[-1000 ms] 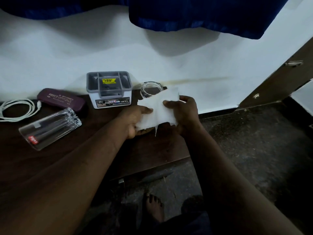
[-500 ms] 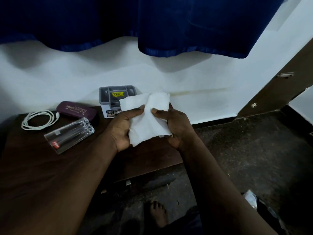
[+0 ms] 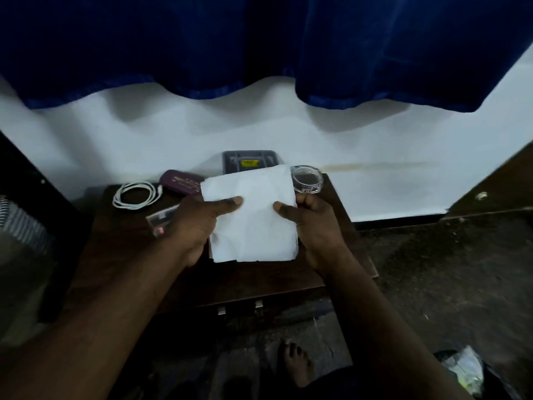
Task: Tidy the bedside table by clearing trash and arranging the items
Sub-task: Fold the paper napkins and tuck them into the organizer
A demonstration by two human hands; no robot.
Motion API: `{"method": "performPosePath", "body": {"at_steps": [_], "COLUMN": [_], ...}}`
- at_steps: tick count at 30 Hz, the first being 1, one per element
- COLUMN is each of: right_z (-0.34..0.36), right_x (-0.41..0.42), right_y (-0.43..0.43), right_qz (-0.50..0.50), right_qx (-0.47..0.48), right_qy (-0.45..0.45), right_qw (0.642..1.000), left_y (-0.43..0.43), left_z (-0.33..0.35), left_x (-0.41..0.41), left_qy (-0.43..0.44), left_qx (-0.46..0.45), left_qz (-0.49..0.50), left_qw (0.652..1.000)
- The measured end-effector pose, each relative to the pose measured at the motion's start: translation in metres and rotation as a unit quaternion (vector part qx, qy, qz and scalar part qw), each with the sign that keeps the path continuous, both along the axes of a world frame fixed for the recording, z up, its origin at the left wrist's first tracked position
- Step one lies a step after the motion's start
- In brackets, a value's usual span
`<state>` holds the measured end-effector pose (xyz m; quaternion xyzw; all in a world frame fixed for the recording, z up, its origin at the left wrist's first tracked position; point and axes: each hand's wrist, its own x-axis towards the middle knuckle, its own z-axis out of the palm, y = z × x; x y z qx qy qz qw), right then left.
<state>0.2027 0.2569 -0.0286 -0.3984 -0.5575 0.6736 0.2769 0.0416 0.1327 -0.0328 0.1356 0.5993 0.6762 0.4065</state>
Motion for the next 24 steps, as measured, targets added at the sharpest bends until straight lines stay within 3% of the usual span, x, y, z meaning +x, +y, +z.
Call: {"method": "performPosePath", "body": {"at_steps": [6, 14, 19, 24], "right_z": [-0.005, -0.005, -0.022, -0.024], "right_x": [-0.015, -0.037, -0.041, -0.042], "right_y": [0.002, 0.017, 0.019, 0.025], "right_qz": [0.057, -0.002, 0.044, 0.028], "right_qx": [0.051, 0.289, 0.255, 0.293], "right_qy": [-0.036, -0.134, -0.154, -0.179], "right_qw": [0.996, 0.948, 0.953, 0.939], "left_y": [0.002, 0.022, 0.024, 0.025], "left_z": [-0.011, -0.018, -0.035, -0.035], "left_x": [-0.017, -0.028, -0.027, -0.023], "left_qy": [0.080, 0.165, 0.248, 0.264], "left_qx": [-0.023, 0.009, -0.081, -0.089], "left_qz": [0.000, 0.031, -0.013, 0.018], "left_qw": [0.997, 0.986, 0.965, 0.960]}}
